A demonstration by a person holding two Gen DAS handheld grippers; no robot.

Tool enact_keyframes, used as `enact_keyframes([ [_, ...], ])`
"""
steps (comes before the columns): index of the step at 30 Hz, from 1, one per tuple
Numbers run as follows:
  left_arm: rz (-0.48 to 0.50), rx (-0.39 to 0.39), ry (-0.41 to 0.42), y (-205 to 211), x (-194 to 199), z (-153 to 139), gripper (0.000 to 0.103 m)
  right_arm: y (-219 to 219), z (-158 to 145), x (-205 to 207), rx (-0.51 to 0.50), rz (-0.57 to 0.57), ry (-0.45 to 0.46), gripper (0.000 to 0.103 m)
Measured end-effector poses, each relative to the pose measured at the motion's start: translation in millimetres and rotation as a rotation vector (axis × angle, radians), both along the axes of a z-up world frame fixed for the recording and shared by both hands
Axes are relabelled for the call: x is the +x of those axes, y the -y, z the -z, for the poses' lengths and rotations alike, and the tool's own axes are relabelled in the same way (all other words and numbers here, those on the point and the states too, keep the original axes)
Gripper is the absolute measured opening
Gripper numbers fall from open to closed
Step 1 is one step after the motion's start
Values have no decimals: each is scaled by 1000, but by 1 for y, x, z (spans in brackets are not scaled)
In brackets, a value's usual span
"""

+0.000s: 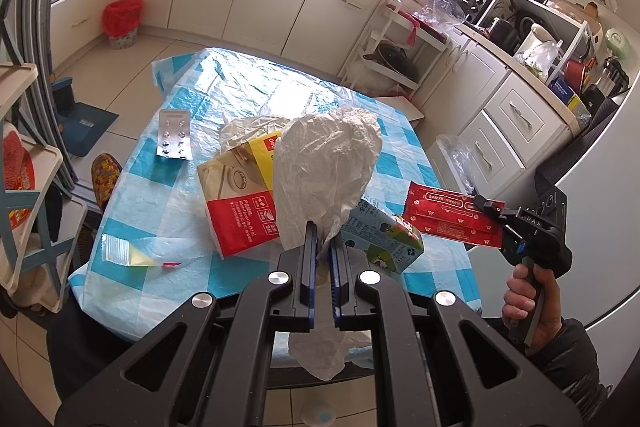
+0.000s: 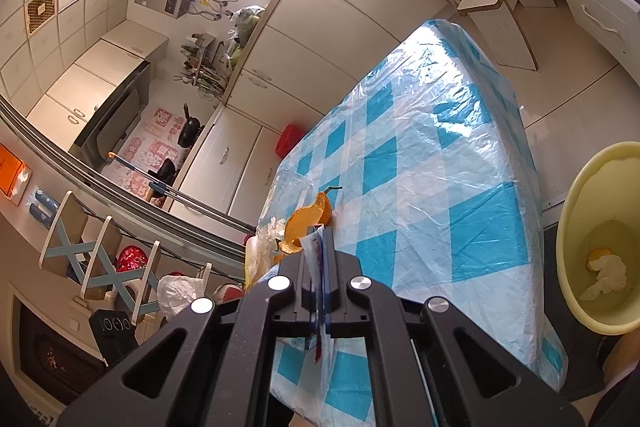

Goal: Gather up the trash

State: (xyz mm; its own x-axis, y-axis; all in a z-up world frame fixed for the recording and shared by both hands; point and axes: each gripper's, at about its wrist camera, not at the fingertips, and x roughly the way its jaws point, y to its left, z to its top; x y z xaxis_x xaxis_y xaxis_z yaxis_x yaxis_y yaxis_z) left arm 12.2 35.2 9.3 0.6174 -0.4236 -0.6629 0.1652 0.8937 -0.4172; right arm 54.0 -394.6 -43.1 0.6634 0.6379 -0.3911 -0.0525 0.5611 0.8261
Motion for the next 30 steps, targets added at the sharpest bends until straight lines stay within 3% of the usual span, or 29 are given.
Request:
enact_keyframes([
  [30,19,-1,-7,12,0,3,6,9,0,-5,15,15,7,3],
])
